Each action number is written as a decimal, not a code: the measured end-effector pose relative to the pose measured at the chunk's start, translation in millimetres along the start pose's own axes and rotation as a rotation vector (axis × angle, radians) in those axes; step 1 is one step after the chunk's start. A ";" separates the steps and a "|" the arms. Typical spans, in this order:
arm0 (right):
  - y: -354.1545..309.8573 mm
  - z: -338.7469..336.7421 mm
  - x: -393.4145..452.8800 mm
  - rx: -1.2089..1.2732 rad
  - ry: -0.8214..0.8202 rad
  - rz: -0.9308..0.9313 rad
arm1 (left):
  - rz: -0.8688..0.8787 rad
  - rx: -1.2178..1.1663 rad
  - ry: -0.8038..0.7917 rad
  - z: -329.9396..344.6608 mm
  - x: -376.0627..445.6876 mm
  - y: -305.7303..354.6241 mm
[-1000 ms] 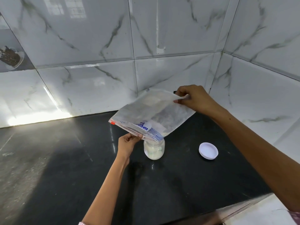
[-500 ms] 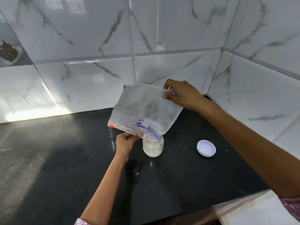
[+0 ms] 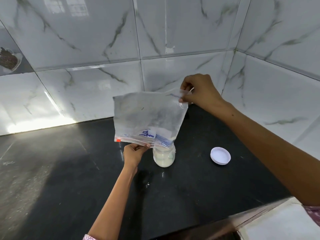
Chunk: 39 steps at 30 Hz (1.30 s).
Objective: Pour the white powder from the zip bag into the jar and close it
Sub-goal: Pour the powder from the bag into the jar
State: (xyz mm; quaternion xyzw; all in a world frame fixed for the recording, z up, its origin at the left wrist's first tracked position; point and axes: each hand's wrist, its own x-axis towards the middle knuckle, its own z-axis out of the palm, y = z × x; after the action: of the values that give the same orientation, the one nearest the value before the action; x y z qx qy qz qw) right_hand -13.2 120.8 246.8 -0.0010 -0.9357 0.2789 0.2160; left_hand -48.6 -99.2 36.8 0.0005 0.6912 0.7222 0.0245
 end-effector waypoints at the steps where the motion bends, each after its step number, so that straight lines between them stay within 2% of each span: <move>1: 0.7 1.7 0.0 -0.003 0.024 -0.013 | 0.003 0.005 0.001 -0.5 -0.1 -0.2; 13: -6.5 8.0 -1.1 0.027 0.085 -0.098 | 0.047 0.026 -0.010 -2.8 2.0 0.7; 17: -0.9 8.6 4.2 0.098 0.159 -0.053 | 0.036 -0.023 -0.016 -4.1 -0.5 -2.5; 22: 10.5 14.0 6.2 0.069 0.235 -0.014 | 0.022 -0.041 -0.033 -1.6 -1.7 -2.9; 30: 15.0 16.5 3.7 0.049 0.127 -0.049 | 0.009 -0.071 -0.065 -4.0 -4.8 -8.6; 34: 16.1 11.7 6.9 0.060 0.176 -0.041 | 0.007 -0.064 -0.119 -4.7 -5.5 -8.1; 39: 13.5 9.5 4.8 0.022 0.131 -0.041 | -0.123 -0.192 -0.055 -4.5 -4.1 -6.9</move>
State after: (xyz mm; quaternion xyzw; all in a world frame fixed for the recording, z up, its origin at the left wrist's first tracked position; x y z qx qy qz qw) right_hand -23.0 127.9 234.5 0.0026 -0.9162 0.2841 0.2825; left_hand -44.4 -103.5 29.8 -0.0242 0.6167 0.7820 0.0875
